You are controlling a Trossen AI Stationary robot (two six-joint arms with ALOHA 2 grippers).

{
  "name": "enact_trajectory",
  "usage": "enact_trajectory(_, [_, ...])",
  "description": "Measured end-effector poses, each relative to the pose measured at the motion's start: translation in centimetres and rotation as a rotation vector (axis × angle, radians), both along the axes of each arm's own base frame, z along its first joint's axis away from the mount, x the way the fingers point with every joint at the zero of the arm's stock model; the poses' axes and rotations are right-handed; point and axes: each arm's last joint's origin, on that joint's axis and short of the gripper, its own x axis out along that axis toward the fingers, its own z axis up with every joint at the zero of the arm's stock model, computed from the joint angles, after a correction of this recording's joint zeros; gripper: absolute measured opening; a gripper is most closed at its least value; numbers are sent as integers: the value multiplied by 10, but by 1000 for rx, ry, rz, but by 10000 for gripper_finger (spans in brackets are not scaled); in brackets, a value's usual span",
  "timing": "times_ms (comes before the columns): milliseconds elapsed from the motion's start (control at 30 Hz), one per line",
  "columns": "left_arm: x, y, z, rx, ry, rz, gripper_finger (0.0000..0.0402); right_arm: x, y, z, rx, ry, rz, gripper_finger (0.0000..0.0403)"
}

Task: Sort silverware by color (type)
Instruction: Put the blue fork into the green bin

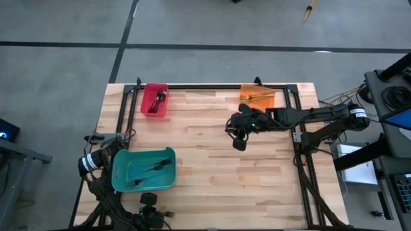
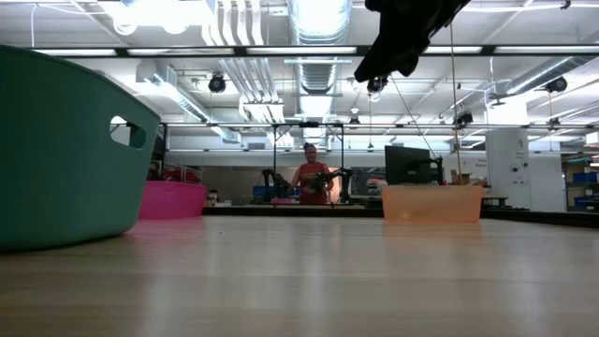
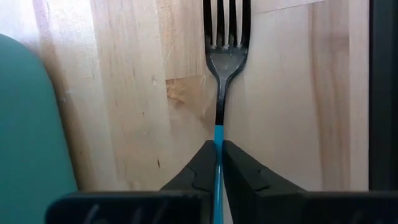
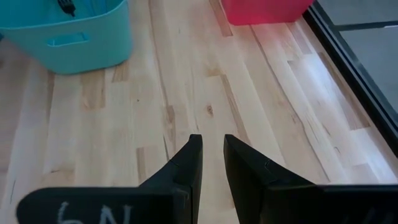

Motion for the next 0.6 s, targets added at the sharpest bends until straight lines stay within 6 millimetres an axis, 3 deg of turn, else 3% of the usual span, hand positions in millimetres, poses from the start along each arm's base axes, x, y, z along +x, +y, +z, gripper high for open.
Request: enact_trajectory(600, [8, 0, 30, 95, -84, 52, 0, 0, 23, 1, -19, -11, 72, 57])
